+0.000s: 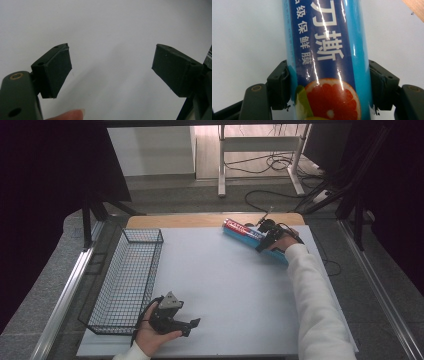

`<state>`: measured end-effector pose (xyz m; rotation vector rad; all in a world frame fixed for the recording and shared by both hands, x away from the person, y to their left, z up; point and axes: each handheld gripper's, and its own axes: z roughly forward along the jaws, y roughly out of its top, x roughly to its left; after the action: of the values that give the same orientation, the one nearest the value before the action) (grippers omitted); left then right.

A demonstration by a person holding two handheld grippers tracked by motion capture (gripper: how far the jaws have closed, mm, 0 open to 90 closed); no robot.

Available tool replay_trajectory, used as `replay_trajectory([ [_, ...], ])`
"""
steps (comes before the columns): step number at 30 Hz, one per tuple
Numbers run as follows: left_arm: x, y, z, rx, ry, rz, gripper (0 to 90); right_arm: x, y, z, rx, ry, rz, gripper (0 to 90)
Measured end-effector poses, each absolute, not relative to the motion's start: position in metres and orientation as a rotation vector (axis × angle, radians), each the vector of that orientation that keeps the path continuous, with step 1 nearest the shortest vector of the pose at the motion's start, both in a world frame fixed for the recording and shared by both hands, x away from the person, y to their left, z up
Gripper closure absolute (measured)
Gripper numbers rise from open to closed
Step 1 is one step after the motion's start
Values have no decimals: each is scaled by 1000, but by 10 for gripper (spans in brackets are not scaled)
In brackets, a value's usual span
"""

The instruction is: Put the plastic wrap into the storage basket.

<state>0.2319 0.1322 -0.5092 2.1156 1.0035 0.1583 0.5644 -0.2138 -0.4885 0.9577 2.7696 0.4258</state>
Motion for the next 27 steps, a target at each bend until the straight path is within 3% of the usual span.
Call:
replay_trajectory([
  [27, 231, 136, -507, 2072, 1014, 128, 161, 531, -206, -463, 996, 2761, 448, 319],
])
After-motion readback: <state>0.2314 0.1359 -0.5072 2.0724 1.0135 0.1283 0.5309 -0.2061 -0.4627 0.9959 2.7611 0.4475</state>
